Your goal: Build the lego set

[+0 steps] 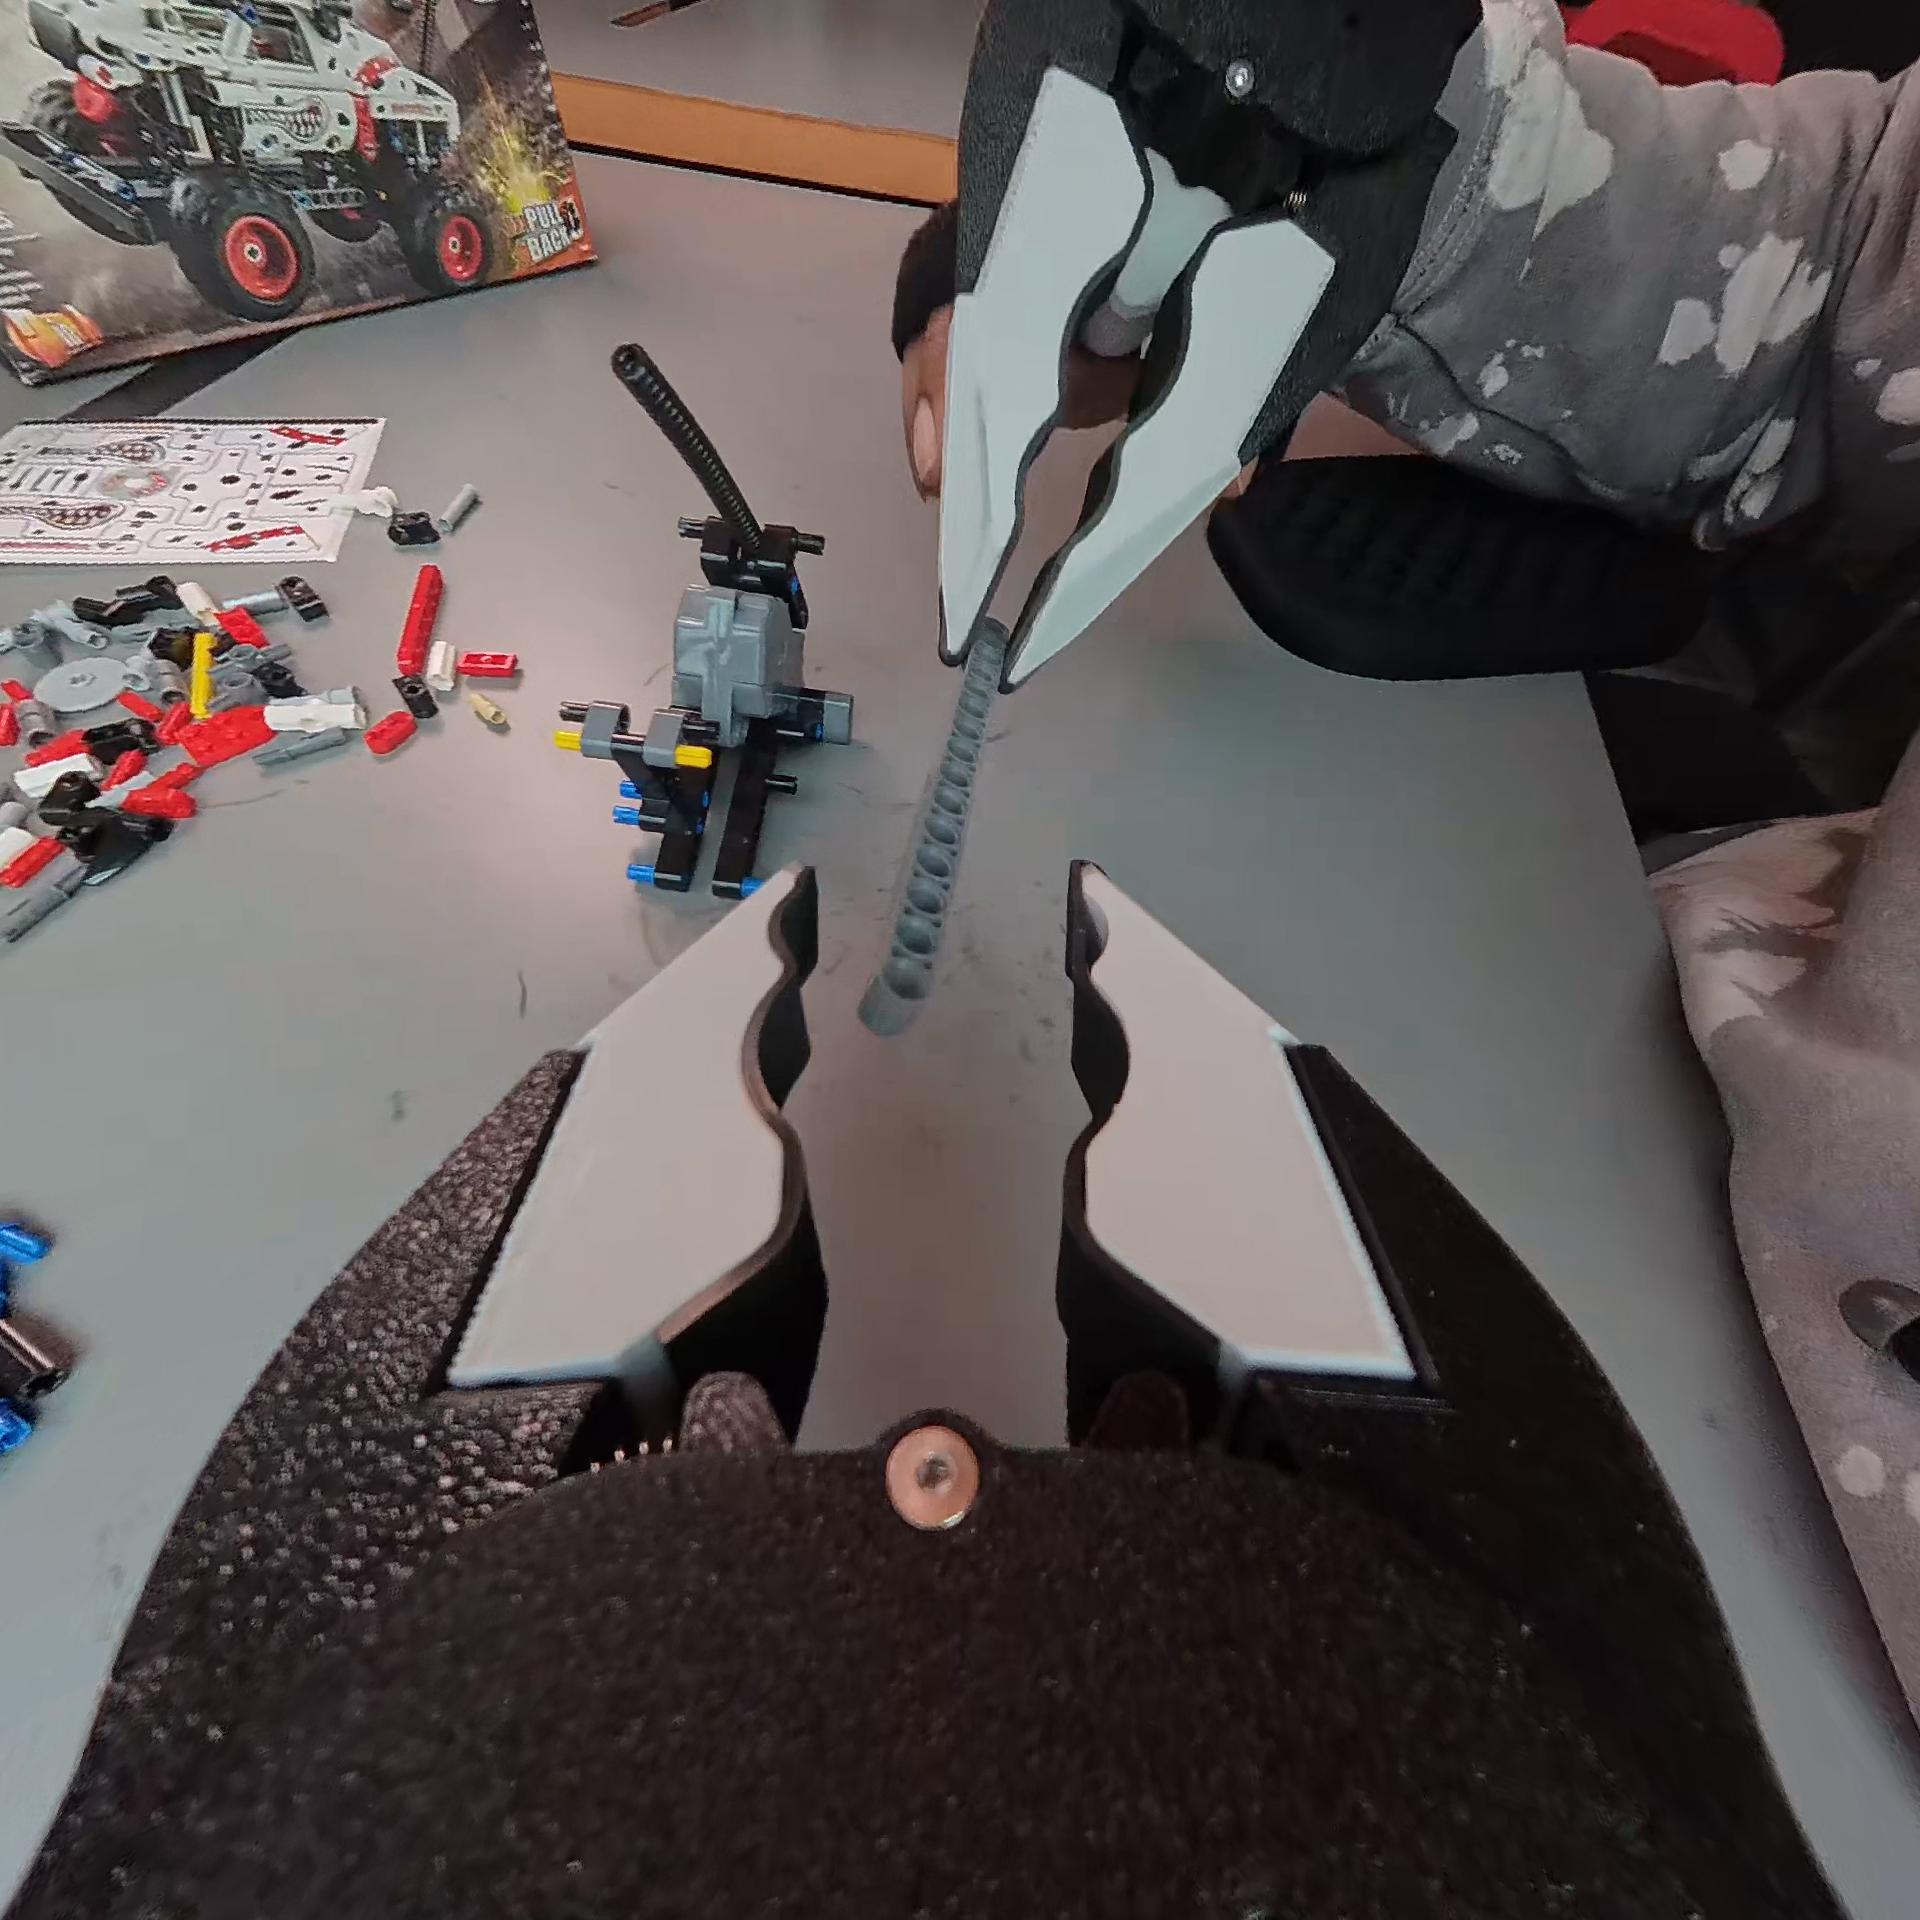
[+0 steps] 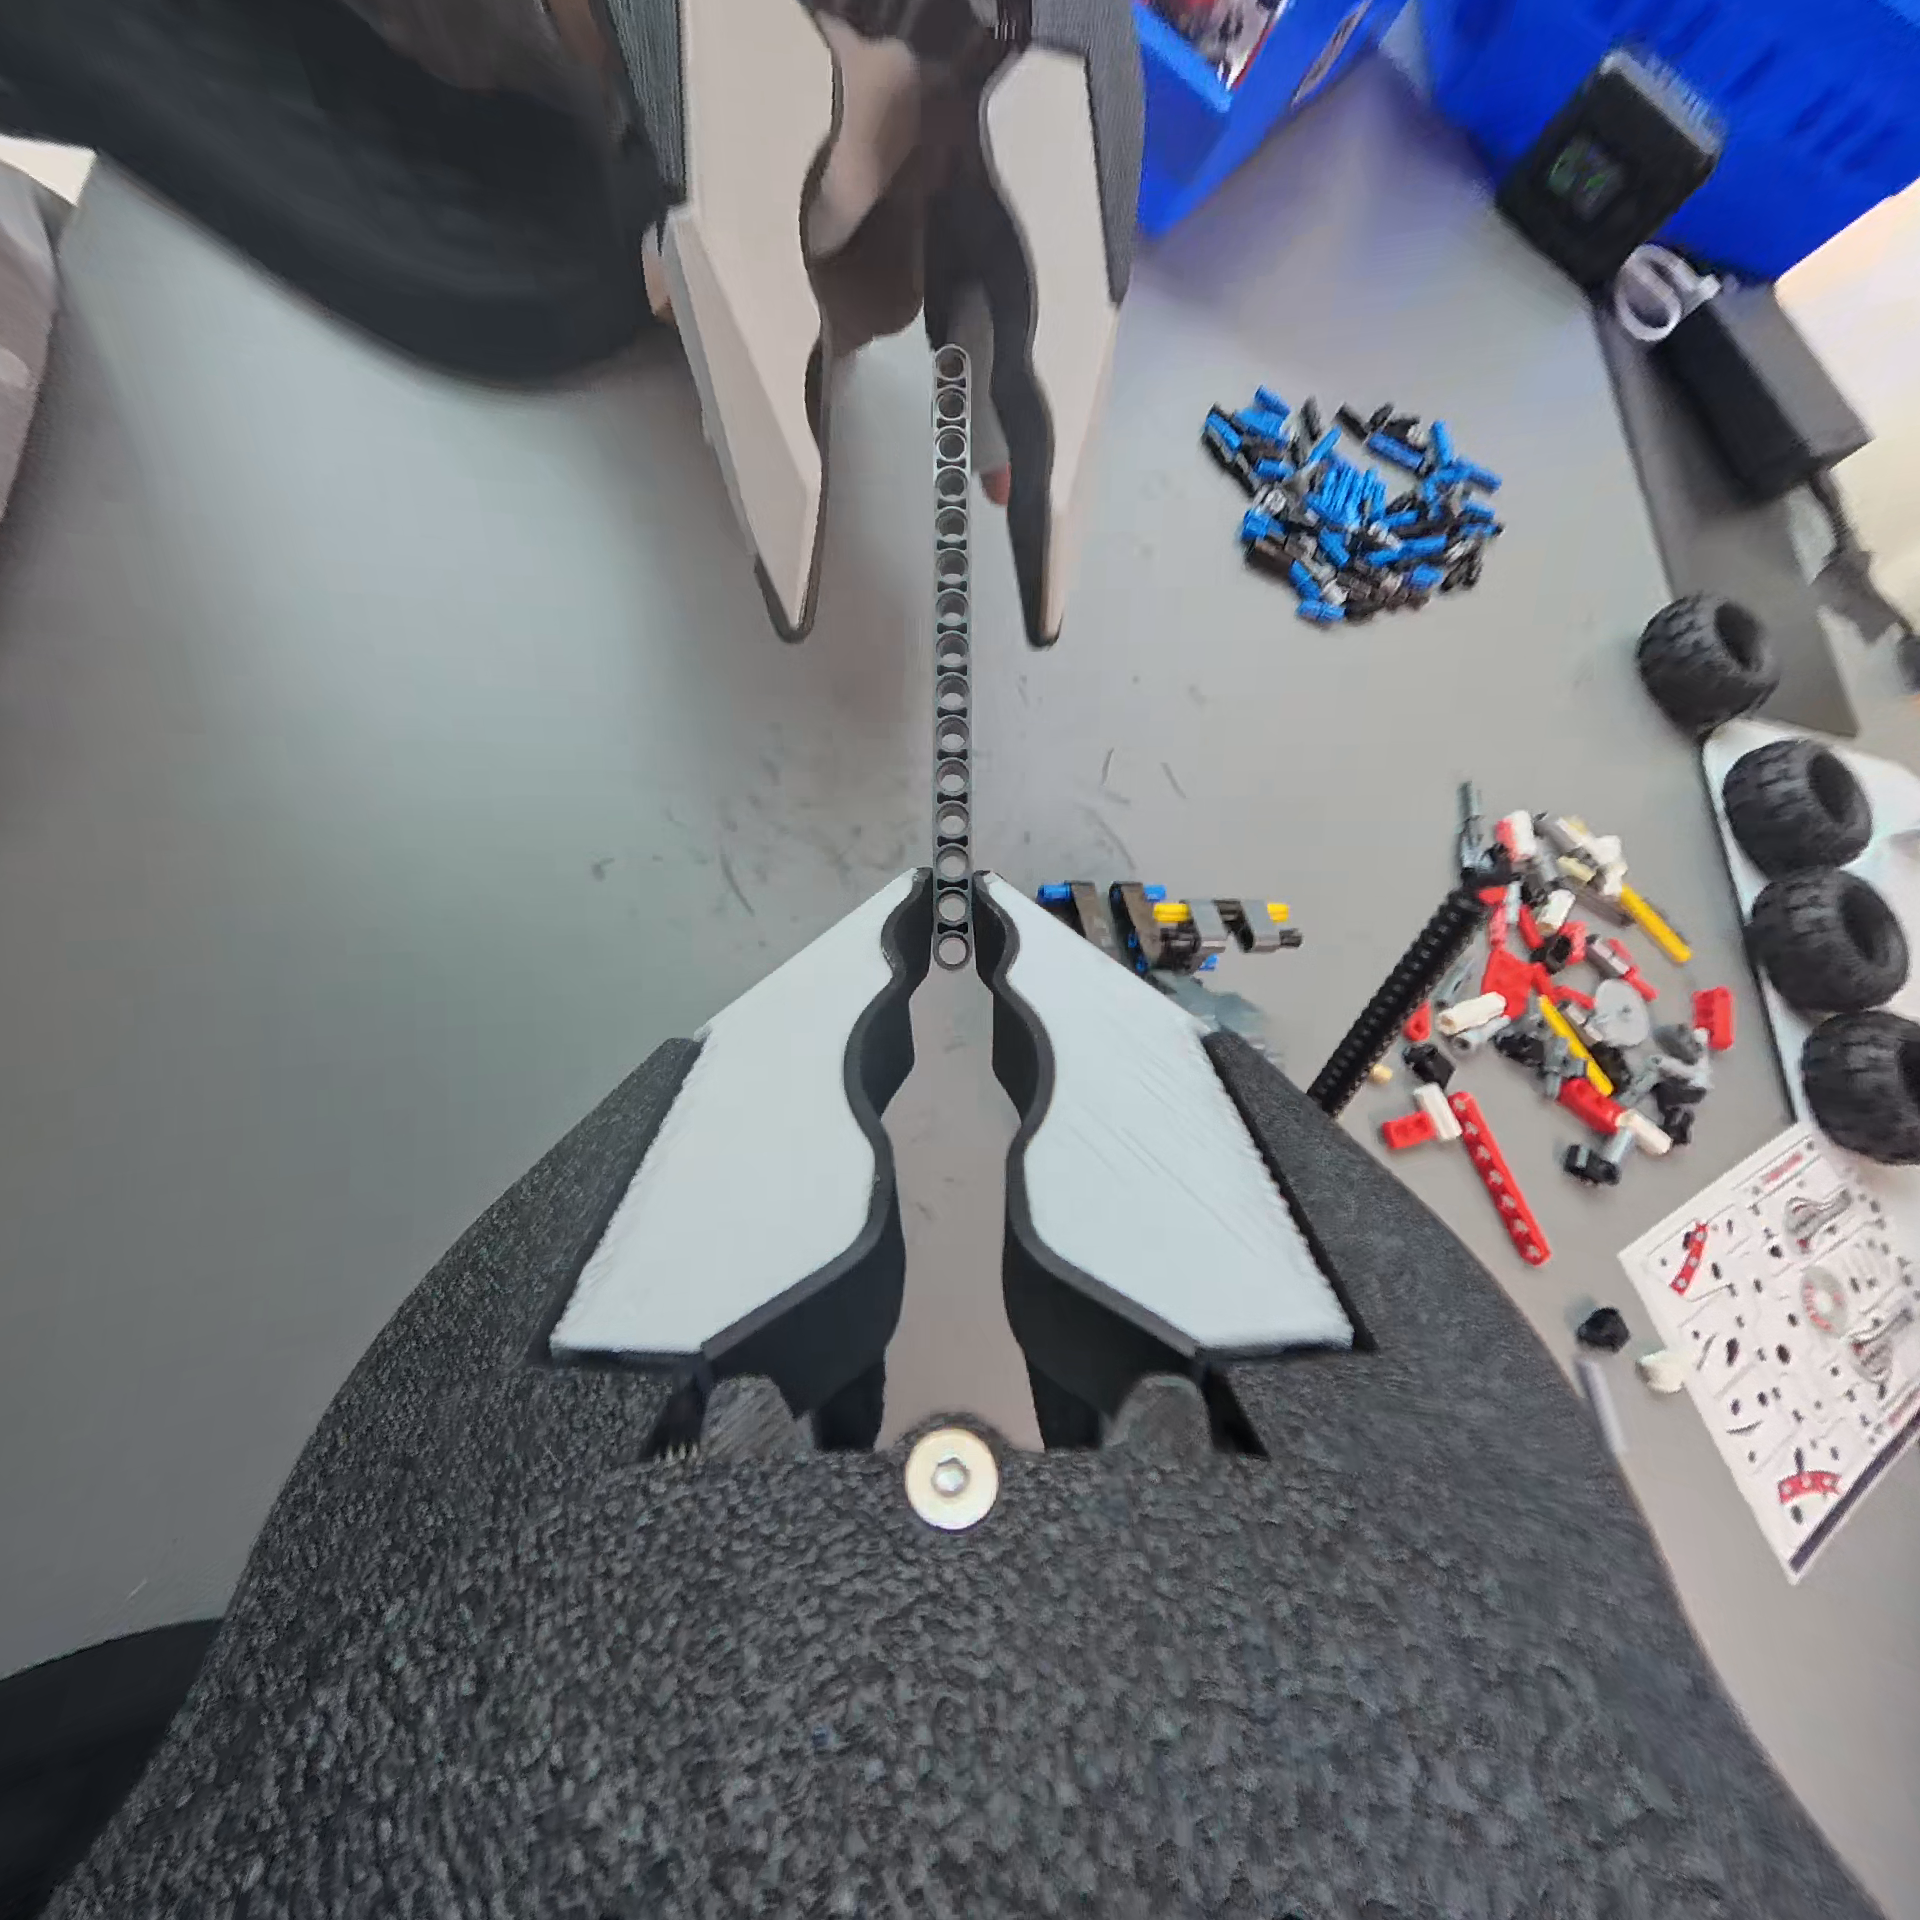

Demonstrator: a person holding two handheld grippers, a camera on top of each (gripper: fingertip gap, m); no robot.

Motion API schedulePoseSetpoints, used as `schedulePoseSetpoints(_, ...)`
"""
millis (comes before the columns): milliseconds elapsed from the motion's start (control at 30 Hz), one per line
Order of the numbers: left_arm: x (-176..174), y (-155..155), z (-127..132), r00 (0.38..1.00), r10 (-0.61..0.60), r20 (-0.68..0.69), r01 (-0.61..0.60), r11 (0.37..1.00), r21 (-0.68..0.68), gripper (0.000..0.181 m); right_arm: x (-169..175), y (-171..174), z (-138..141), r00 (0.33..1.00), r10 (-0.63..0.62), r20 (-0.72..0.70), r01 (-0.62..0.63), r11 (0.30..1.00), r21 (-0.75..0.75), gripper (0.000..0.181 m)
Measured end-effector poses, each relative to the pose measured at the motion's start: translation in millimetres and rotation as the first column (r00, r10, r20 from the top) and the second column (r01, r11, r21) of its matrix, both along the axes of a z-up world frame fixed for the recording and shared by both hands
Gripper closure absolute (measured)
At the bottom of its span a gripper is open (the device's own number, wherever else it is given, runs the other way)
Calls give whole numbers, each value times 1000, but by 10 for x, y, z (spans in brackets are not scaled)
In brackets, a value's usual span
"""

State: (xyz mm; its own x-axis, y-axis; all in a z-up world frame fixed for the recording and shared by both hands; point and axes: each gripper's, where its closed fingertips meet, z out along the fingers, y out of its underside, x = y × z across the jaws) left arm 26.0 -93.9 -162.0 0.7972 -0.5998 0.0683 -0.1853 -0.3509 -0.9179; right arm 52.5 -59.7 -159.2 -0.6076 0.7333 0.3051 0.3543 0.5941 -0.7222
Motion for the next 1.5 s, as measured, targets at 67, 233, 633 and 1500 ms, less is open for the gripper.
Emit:
schedulePoseSetpoints(67,62,-37,-23,999,-38,-18,37,999,-2,155,-19,-94,118,998,30,-57,-31,999,-13,174)
schedulePoseSetpoints(233,164,-102,12,995,-100,-6,100,995,14,181,-62,-166,147,994,51,-92,-51,999,0,174)
schedulePoseSetpoints(633,-120,27,208,988,30,150,-37,998,48,152,-119,64,205,981,-22,-193,23,1000,1,174)
schedulePoseSetpoints(1500,-355,64,349,945,110,308,-116,993,3,169,-253,151,300,895,80,-439,143,881,451,174)
